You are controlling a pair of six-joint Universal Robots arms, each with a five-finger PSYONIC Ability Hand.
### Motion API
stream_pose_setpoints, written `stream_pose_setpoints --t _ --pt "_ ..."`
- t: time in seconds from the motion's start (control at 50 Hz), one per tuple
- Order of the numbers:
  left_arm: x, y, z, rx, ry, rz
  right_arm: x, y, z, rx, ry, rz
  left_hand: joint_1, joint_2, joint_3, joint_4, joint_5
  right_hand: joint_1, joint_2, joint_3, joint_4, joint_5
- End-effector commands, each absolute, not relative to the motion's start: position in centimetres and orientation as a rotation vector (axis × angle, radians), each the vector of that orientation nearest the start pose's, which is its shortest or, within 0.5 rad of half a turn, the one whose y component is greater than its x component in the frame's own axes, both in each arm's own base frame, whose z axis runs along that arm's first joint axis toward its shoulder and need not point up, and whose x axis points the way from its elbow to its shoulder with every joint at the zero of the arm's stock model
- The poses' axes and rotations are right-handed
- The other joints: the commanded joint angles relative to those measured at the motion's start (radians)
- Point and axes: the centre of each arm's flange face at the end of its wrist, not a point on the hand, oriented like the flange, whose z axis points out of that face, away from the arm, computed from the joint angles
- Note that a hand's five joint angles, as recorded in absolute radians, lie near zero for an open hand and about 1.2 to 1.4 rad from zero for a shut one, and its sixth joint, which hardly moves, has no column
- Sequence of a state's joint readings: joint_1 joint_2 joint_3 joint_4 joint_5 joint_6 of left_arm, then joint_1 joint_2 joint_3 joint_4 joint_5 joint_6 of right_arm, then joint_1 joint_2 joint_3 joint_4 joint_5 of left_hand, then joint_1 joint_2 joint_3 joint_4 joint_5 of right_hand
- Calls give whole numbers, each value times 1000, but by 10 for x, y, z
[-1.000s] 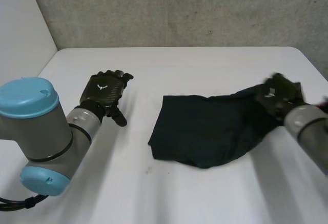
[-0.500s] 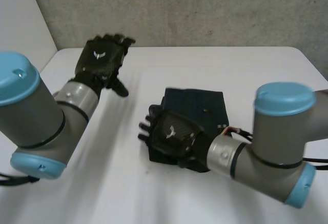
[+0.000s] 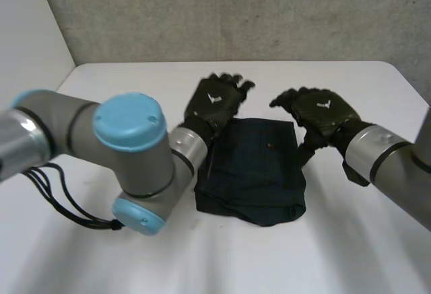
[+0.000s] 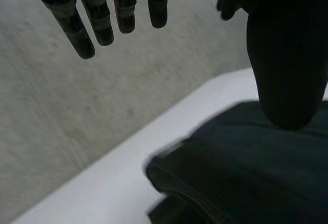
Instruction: Fold the shorts.
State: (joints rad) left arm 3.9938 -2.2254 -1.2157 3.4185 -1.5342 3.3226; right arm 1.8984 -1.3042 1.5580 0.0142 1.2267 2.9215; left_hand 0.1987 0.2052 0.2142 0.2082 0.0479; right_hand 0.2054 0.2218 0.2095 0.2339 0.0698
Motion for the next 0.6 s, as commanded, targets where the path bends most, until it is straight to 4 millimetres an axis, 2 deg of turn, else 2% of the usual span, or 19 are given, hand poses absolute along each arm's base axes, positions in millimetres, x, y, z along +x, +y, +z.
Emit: stream_pose_setpoints --t 0.02,0.12,0.2,0.38,0.44,0.52,0.58,0.6 --pt "-397 -240 161 1231 2394 -2287 261 -280 199 -912 2184 -1657 82 76 67 73 59 -31 -47 -35 -59 -70" --pt "-394 -240 136 1262 2468 -2146 263 -289 168 -896 2252 -1566 94 88 79 85 70 -31 -47 -35 -59 -70" --pt "-389 -237 121 1286 2515 -2042 269 -289 149 -928 2279 -1511 129 123 114 120 105 -31 -47 -35 -59 -70" --pt "-378 -232 105 1390 2496 -1850 274 -291 127 -1020 2307 -1469 138 132 123 129 114 -31 -47 -35 -59 -70" --pt "-376 -229 104 1424 2477 -1829 274 -290 128 -1067 2303 -1492 135 129 120 126 111 -31 -47 -35 -59 -70" --pt "-379 -225 112 1437 2449 -1855 274 -290 144 -1095 2281 -1558 129 123 114 120 106 -31 -47 -35 -59 -70" --pt "-379 -226 143 1398 2405 -1965 278 -286 168 -1090 2221 -1644 126 120 111 117 103 -31 -47 -35 -59 -70" --pt "-377 -228 162 1367 2373 -2031 281 -284 183 -1088 2181 -1693 126 120 111 117 103 -31 -47 -35 -59 -70"
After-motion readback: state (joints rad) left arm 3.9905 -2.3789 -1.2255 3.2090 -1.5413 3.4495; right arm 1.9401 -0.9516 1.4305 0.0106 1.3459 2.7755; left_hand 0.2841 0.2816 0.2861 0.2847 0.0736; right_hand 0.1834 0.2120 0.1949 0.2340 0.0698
